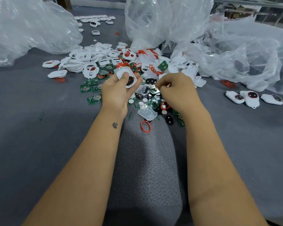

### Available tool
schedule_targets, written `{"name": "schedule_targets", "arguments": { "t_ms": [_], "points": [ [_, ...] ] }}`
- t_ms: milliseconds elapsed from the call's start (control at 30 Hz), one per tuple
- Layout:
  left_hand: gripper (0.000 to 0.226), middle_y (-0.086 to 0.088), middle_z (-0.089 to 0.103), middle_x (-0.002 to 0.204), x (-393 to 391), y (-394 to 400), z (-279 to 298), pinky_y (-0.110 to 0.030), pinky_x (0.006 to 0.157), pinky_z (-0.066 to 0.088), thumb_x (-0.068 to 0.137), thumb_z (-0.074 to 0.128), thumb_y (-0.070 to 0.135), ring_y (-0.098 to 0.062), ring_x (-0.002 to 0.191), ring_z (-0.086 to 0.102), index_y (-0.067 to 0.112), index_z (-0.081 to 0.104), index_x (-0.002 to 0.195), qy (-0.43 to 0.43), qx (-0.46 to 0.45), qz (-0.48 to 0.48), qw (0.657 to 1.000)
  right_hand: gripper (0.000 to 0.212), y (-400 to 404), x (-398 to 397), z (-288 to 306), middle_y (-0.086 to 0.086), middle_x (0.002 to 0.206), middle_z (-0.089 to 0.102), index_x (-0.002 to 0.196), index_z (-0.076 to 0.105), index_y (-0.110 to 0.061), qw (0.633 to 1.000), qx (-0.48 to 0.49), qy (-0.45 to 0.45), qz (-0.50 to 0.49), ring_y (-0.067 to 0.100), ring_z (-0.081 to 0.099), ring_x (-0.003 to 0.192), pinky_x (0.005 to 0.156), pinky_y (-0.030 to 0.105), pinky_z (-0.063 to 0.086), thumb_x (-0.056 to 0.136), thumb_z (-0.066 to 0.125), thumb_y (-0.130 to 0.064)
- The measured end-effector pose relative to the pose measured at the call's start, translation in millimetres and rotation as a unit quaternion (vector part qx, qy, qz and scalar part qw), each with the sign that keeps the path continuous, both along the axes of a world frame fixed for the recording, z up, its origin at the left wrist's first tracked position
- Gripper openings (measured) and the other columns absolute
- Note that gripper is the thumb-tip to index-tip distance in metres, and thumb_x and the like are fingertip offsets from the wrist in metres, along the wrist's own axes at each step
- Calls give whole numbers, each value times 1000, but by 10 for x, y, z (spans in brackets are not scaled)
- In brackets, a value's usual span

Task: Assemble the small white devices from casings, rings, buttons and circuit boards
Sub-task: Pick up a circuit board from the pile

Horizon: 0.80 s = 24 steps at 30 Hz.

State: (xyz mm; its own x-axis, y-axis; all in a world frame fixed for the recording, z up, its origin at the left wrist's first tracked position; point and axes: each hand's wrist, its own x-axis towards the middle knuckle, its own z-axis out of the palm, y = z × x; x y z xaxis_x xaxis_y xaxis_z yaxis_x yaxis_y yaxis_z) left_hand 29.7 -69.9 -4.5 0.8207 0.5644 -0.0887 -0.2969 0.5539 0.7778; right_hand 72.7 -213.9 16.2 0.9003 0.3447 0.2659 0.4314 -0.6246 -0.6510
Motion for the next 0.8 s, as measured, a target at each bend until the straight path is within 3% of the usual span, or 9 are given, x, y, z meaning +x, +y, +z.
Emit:
{"name": "schedule_targets", "arguments": {
  "t_ms": [133, 333, 433, 533, 633, 733, 800],
  "points": [
    [20, -15, 69, 85, -7, -6, -2, -25, 69, 59, 101, 46, 3, -18, 73, 72, 3, 63, 89, 8, 14, 4, 1000, 44, 18, 17, -63, 1, 107, 67, 113, 69, -22, 999, -24, 11, 26, 18, 60, 99, 89, 37, 51, 83, 46, 0],
    [16, -16, 65, 95, 7, -19, -23, -23, 68, 58, 101, 46, 3, -18, 82, 70, -1, 62, 100, 17, 51, 7, 999, 51, -52, 107, -128, 9, 124, 62, 125, 64, -22, 996, -94, 3, -13, 28, 53, 117, 94, 41, 49, 81, 50, -2],
    [16, -9, 69, 85, 8, -21, -27, -24, 68, 58, 100, 47, 3, -14, 76, 71, 0, 63, 98, 24, 62, 11, 998, 43, -53, 129, -159, 10, 114, 65, 124, 66, -15, 995, -95, -6, -27, 29, 57, 108, 81, 28, 45, 85, 52, -4],
    [16, -10, 69, 86, 10, -27, -28, -23, 67, 58, 100, 47, 3, -14, 74, 72, 1, 63, 97, 28, 69, 9, 997, 27, -92, 165, -167, 7, 97, 67, 109, 71, -11, 996, -64, -18, -56, 24, 61, 89, 71, 24, 41, 90, 53, -6],
    [15, -11, 67, 88, 20, -25, -31, -22, 66, 57, 101, 47, 3, -14, 75, 72, -1, 62, 102, 26, 68, 5, 997, 25, -110, 190, -168, 3, 88, 65, 101, 73, -12, 997, -9, -15, -70, 7, 52, 64, 59, 19, 37, 93, 50, -5],
    [15, -12, 68, 89, 27, -25, -31, -21, 65, 57, 101, 47, 3, -14, 75, 73, 0, 62, 100, 26, 72, 1, 997, 26, -122, 186, -161, -4, 79, 61, 99, 73, -15, 998, 13, -1, -66, 2, 49, 59, 49, 8, 32, 91, 50, -5],
    [16, -12, 69, 89, 29, -26, -35, -21, 65, 57, 101, 47, 4, -14, 74, 73, 3, 63, 97, 31, 83, -5, 996, 31, -139, 183, -151, -11, 73, 58, 103, 71, -17, 999, 6, 24, -49, 2, 48, 58, 49, 8, 33, 86, 49, -4]
  ]
}}
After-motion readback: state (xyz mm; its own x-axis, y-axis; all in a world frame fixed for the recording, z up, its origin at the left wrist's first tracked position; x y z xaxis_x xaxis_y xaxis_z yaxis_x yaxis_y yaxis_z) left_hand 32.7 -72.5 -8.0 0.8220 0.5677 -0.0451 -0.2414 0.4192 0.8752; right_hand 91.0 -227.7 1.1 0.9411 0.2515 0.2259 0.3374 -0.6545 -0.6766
